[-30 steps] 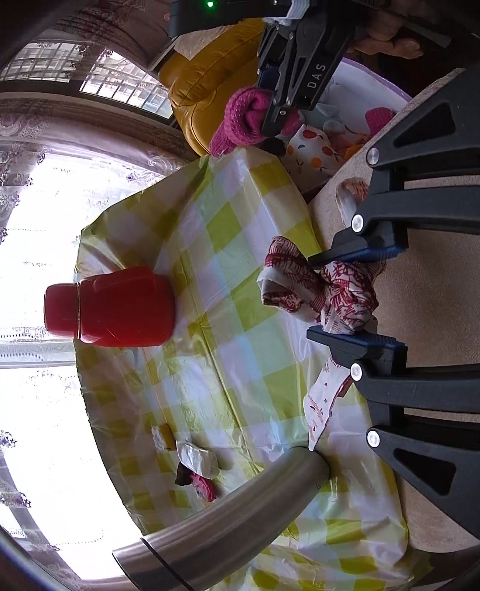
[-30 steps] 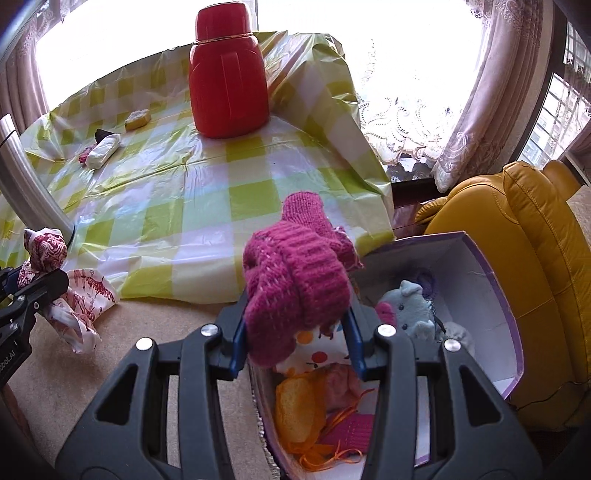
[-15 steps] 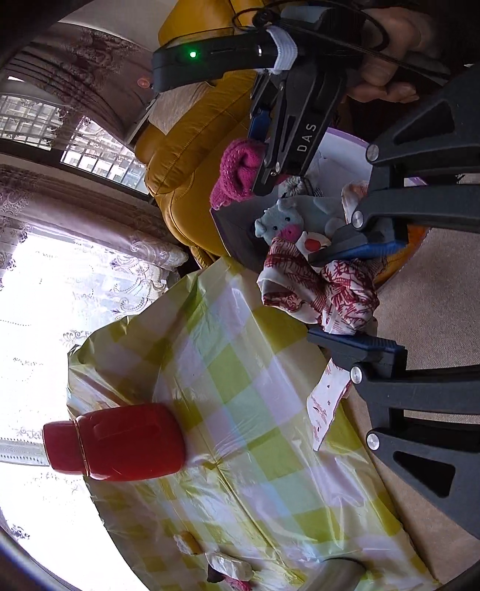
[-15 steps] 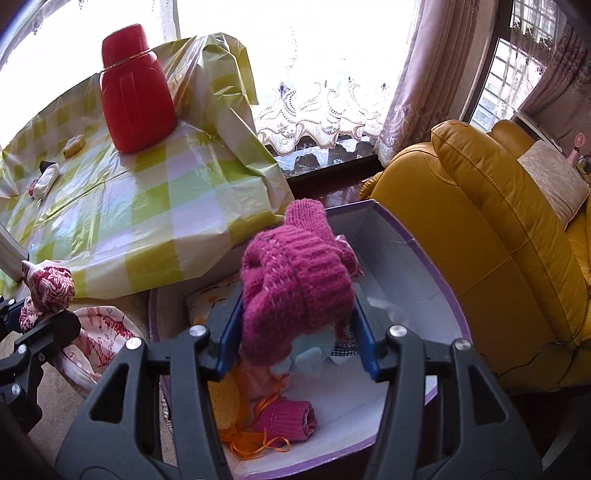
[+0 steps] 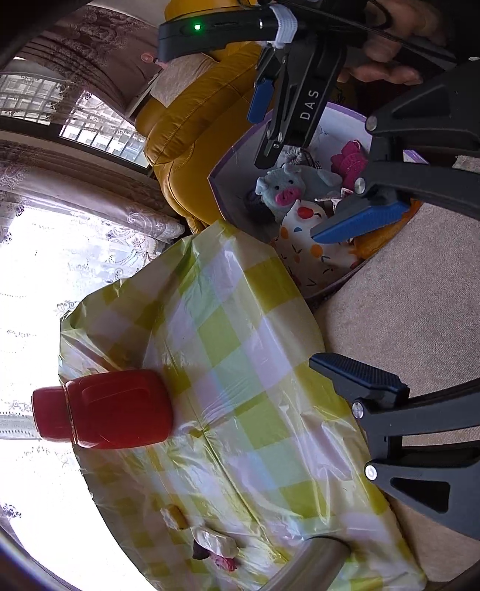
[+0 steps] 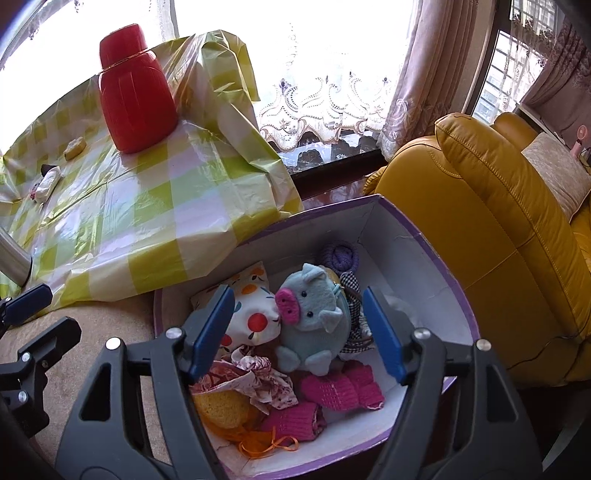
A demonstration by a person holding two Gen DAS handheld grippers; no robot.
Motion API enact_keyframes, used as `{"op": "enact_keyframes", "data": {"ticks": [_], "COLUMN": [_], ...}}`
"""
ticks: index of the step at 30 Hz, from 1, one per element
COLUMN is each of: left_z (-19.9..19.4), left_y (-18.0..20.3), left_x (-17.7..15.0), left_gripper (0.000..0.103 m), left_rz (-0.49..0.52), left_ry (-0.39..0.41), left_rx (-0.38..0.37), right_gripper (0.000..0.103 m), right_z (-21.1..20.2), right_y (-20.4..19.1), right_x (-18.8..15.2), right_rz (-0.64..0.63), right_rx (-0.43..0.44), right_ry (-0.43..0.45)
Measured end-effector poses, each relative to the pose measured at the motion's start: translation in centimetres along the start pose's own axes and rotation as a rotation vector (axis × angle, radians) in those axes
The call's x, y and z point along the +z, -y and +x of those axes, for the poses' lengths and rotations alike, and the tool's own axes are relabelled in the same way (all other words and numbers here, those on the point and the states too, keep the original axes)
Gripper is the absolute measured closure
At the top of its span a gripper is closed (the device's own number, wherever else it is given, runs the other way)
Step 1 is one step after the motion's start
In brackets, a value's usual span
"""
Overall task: Organize soft objects
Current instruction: 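Carry the patterned cloth and magenta glove to the white box and release them, then move both open tools back to the table toward the sponge and pink pouch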
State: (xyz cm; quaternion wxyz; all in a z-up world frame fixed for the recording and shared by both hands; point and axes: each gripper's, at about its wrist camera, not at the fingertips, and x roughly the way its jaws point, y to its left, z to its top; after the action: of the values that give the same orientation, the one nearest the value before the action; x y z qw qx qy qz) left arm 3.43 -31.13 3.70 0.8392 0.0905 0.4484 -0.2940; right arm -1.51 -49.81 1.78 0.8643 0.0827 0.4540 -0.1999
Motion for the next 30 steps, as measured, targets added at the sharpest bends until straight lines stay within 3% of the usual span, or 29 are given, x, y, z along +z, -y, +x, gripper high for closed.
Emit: {"op": "enact_keyframes", "data": {"ticks": [17, 30], "left_z": [-3.6, -5.3], "left_y": [-10.4, -16.0], "left_x": [-3.4, -5.5], "left_gripper": [0.04, 0.04], "left_rz": [-0.192, -0.284], "left_ry": [0.024, 0.017], "left_rx": [0.187, 0.238], "right_gripper": [0.028, 0.027], "right_z": [-0.2, 0.1], "right_y": [-7.8, -14.9], "right_x": [0.5, 1.3], "right_rz": [-0.135, -0.248], "right_rx": [0.074, 0.131], "right_ry": [-0.004, -0.004]}}
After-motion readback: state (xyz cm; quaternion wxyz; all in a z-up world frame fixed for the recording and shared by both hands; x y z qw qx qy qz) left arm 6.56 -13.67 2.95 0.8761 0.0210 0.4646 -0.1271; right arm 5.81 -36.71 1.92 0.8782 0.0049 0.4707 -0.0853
